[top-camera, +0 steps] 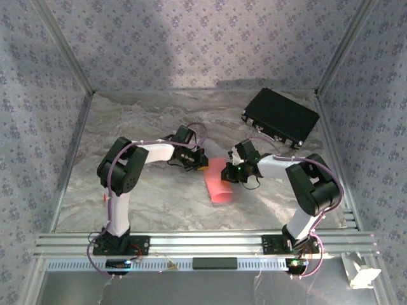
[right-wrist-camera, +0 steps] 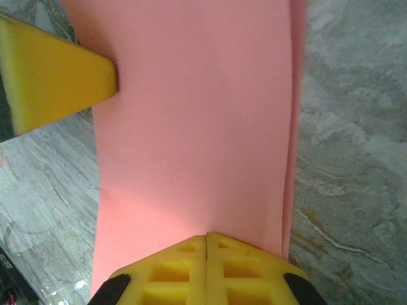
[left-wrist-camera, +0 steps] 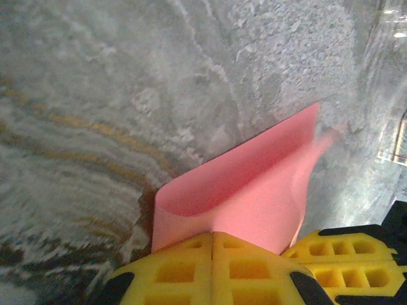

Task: Fold a paper plane with a square sheet of paper (pick it up from the middle)
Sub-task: First fold the square sheet of paper in half at the center of the table.

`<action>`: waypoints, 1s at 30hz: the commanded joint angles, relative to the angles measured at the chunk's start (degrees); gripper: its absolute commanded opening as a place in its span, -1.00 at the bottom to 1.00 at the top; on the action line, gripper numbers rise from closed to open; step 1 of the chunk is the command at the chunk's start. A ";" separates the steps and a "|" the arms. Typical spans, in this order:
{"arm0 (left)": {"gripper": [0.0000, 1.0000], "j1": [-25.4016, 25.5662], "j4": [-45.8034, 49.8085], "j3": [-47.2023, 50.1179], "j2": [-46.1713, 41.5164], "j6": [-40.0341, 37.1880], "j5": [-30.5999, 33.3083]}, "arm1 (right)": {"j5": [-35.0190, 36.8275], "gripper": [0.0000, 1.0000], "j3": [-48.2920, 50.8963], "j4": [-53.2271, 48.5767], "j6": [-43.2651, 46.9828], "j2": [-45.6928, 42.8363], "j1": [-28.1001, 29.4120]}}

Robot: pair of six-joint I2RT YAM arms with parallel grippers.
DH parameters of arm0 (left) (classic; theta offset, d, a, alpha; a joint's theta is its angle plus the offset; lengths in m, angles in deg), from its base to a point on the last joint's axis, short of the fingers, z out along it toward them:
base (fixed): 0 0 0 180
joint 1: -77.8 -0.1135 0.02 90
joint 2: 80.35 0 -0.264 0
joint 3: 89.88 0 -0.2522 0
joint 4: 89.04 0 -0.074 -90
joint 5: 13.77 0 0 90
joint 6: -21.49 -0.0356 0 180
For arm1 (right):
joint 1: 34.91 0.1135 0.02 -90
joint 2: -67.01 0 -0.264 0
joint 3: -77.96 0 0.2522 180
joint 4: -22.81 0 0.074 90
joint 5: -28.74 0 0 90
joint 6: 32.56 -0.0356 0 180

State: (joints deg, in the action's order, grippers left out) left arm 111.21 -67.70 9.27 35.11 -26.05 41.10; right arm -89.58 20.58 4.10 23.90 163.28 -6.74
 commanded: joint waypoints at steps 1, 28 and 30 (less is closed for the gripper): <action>-1.00 -0.09 0.88 -0.75 1.79 -0.57 2.10 | 4.15 -1.00 2.51 -5.61 -0.29 1.25 0.13; -1.00 -2.52 5.21 -7.73 4.56 7.42 12.85 | 3.10 -1.00 3.58 -5.77 1.11 1.04 -0.52; -1.00 -2.59 5.66 -8.55 4.94 7.60 13.31 | 3.16 -1.00 3.64 -5.62 1.19 0.95 -0.56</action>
State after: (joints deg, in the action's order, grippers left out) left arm 110.62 -63.51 2.67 37.87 -19.47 46.25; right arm -89.58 21.59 6.18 23.92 163.11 -6.92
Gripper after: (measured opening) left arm 0.044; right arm 0.052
